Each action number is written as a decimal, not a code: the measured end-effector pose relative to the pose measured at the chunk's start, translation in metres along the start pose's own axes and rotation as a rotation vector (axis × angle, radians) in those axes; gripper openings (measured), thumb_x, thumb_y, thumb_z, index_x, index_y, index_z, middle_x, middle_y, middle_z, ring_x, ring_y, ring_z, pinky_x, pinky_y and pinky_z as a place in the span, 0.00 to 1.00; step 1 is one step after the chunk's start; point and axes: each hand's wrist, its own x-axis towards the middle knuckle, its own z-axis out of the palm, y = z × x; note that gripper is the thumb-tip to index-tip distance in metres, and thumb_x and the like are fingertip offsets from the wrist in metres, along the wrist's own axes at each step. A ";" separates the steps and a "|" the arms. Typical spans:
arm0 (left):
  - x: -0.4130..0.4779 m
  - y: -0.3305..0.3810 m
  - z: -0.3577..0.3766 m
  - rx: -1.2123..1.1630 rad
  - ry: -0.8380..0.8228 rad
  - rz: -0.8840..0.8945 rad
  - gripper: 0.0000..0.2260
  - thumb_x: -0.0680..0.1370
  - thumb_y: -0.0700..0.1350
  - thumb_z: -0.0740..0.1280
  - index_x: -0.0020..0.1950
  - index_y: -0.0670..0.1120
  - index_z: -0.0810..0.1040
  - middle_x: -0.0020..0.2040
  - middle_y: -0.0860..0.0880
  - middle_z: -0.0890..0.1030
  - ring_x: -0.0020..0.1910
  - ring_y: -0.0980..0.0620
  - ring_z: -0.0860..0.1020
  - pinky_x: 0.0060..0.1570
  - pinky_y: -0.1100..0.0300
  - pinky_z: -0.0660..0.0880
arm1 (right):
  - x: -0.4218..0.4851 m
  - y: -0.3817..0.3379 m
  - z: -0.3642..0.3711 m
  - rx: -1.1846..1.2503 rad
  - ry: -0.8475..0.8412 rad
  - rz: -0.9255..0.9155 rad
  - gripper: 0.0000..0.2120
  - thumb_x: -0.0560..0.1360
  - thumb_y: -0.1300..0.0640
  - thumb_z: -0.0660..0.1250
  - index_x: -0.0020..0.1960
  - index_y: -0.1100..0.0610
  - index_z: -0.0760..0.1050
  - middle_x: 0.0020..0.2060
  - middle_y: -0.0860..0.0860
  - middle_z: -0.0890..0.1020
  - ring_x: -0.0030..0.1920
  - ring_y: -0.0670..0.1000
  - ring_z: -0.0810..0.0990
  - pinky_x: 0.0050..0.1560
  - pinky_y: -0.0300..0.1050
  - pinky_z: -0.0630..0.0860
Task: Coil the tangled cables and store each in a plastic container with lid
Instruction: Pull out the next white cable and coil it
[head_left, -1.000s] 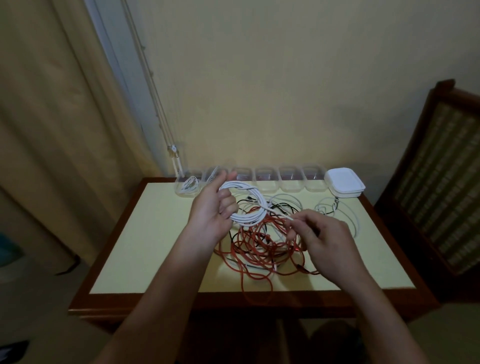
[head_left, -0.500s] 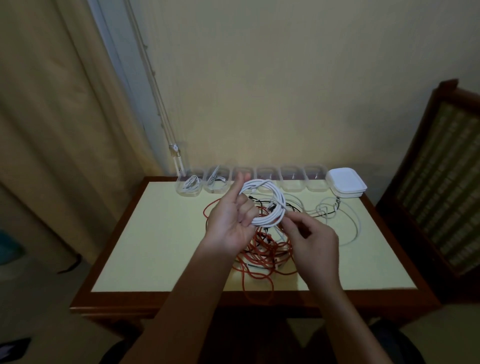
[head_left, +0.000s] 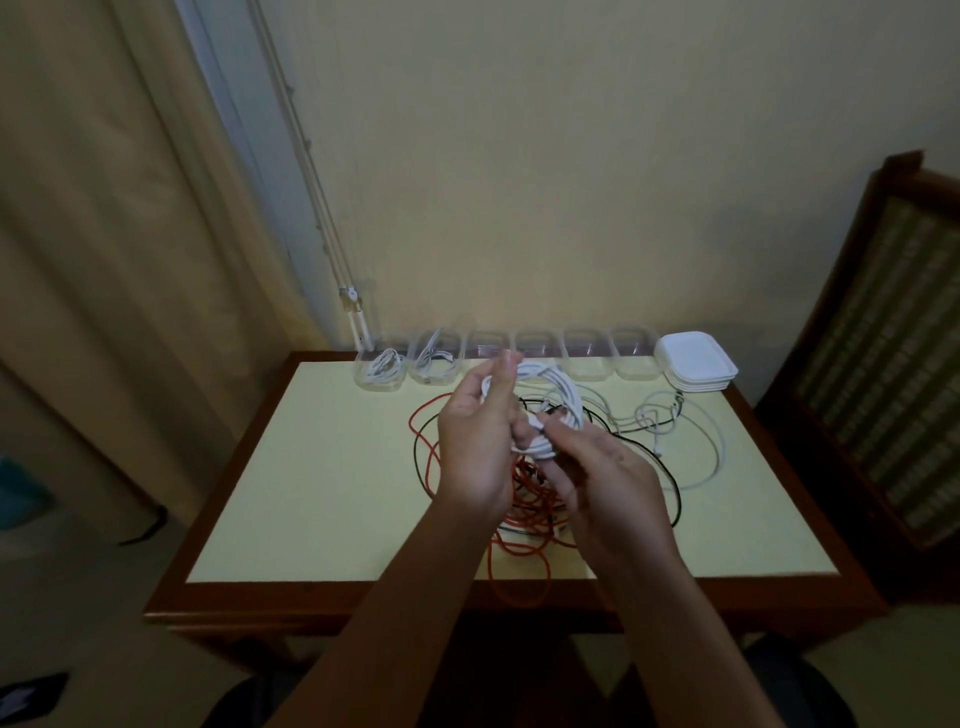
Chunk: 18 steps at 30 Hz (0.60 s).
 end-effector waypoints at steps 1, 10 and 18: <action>-0.001 -0.002 -0.001 0.047 -0.021 0.014 0.10 0.81 0.47 0.68 0.58 0.43 0.81 0.26 0.51 0.71 0.27 0.54 0.69 0.31 0.62 0.70 | 0.001 -0.002 -0.001 0.004 0.012 -0.005 0.12 0.76 0.67 0.70 0.59 0.68 0.79 0.52 0.60 0.86 0.55 0.54 0.86 0.58 0.45 0.82; 0.001 0.000 -0.005 0.112 -0.131 -0.113 0.08 0.81 0.44 0.67 0.50 0.40 0.81 0.31 0.48 0.75 0.30 0.54 0.74 0.35 0.61 0.75 | 0.010 -0.008 -0.010 0.129 -0.130 0.089 0.08 0.78 0.62 0.65 0.54 0.65 0.77 0.48 0.60 0.84 0.50 0.55 0.86 0.58 0.50 0.81; 0.001 0.011 -0.005 -0.059 -0.326 -0.360 0.10 0.83 0.40 0.63 0.54 0.35 0.80 0.27 0.53 0.67 0.21 0.60 0.66 0.34 0.63 0.64 | 0.006 0.005 -0.010 -0.087 -0.108 0.008 0.14 0.75 0.57 0.72 0.56 0.66 0.80 0.44 0.65 0.83 0.49 0.62 0.83 0.58 0.56 0.78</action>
